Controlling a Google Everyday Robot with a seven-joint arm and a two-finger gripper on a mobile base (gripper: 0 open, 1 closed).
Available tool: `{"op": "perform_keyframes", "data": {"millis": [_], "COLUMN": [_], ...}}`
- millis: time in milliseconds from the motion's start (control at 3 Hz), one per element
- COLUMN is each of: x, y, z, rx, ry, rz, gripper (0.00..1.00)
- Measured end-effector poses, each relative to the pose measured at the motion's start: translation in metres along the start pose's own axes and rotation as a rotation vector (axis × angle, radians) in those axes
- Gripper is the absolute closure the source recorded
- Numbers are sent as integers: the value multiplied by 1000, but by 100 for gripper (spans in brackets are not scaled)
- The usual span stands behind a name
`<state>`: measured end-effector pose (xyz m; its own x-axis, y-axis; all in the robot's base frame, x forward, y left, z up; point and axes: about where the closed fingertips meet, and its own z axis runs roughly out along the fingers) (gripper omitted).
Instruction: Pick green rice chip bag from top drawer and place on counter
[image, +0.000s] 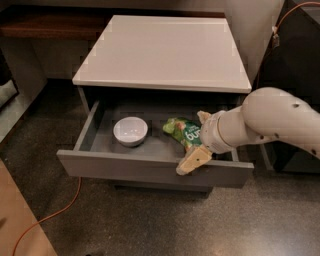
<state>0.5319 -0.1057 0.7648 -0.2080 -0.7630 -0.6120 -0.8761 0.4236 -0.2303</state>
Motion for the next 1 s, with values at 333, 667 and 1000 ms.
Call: {"op": "perform_keyframes", "data": {"millis": [333, 667, 1000], "x": [-12, -10, -5], "y": [-21, -43, -56], "z": [-8, 5, 31], "rx": [-42, -132, -169], "ry": [-23, -20, 22], "rz": [56, 150, 227], "gripper": [0, 0, 0]}}
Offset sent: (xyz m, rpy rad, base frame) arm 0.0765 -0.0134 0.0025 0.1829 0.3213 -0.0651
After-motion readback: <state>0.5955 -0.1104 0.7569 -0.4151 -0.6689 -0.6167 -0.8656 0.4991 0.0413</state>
